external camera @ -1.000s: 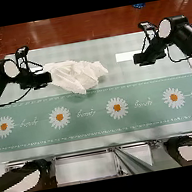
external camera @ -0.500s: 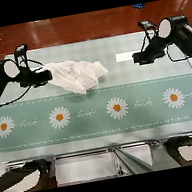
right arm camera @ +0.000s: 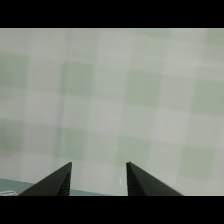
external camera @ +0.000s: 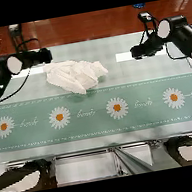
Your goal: Fold the shirts.
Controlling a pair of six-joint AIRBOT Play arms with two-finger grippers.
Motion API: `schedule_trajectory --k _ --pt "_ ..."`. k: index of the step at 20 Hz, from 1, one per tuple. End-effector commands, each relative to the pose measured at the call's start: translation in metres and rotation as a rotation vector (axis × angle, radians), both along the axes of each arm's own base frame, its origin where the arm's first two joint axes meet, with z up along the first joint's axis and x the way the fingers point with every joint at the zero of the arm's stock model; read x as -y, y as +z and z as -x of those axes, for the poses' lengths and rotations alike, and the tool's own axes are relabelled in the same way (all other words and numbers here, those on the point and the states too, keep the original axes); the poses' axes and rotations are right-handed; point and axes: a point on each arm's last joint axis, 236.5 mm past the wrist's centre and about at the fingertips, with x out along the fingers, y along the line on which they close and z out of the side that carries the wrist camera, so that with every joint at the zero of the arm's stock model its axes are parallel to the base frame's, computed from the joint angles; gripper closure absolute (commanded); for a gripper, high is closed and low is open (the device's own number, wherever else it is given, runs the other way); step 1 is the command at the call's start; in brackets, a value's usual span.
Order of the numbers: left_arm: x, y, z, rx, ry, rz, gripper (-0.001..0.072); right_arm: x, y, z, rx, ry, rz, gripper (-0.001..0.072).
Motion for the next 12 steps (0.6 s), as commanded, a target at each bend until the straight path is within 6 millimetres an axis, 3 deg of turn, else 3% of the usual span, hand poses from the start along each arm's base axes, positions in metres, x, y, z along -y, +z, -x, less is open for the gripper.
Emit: schedule_trajectory --k 1,5,9,12 --pt "0.034 -0.025 -0.007 -0.022 -0.184 -0.148 0.0202 -0.012 0.001 -0.001 0.014 0.027 -0.003 0.031" --pt "0.053 -0.093 0.012 -0.275 -0.253 -0.198 0.0202 -0.023 0.001 0.002 0.012 0.048 -0.006 0.031" --pt "0.052 -0.136 0.024 -0.405 -0.247 -0.207 0.0202 -0.024 0.0 0.004 0.002 0.047 -0.013 0.031" --pt "0.045 -0.163 0.047 -0.536 -0.251 -0.228 0.0204 -0.024 0.0 0.004 0.0 0.047 -0.013 0.031"
